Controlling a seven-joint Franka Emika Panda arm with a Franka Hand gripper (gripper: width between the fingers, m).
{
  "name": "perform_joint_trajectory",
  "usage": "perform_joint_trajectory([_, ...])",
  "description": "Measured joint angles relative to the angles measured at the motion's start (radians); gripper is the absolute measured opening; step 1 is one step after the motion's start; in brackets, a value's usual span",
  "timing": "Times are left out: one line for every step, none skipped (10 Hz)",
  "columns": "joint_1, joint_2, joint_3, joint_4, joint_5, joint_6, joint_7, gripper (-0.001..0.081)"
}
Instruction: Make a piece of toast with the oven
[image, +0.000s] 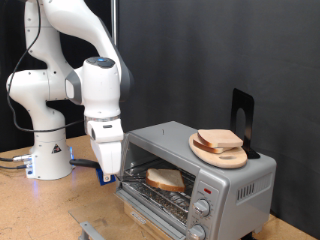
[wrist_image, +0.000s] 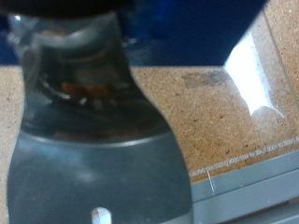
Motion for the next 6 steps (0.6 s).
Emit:
perform_joint_trajectory([-0.001, -0.004, -0.007, -0.005, 0.002, -0.002, -0.016, 0.0391])
perform_joint_trajectory([-0.001, -0.009, -0.017, -0.011, 0.011, -0.007, -0.040, 0.0391])
perform_joint_trajectory([-0.002, -0.017, -0.028, -0.020, 0.027, -0.015, -0.070, 0.0391])
perform_joint_trajectory([-0.002, -0.027, -0.039, -0.030, 0.050, -0.020, -0.100, 0.0391])
perform_joint_trajectory([-0.002, -0.037, -0.053, -0.041, 0.081, -0.021, -0.136, 0.0391])
perform_joint_trajectory([-0.002, -0.049, -0.067, -0.056, 0.111, -0.023, -0.171, 0.0391])
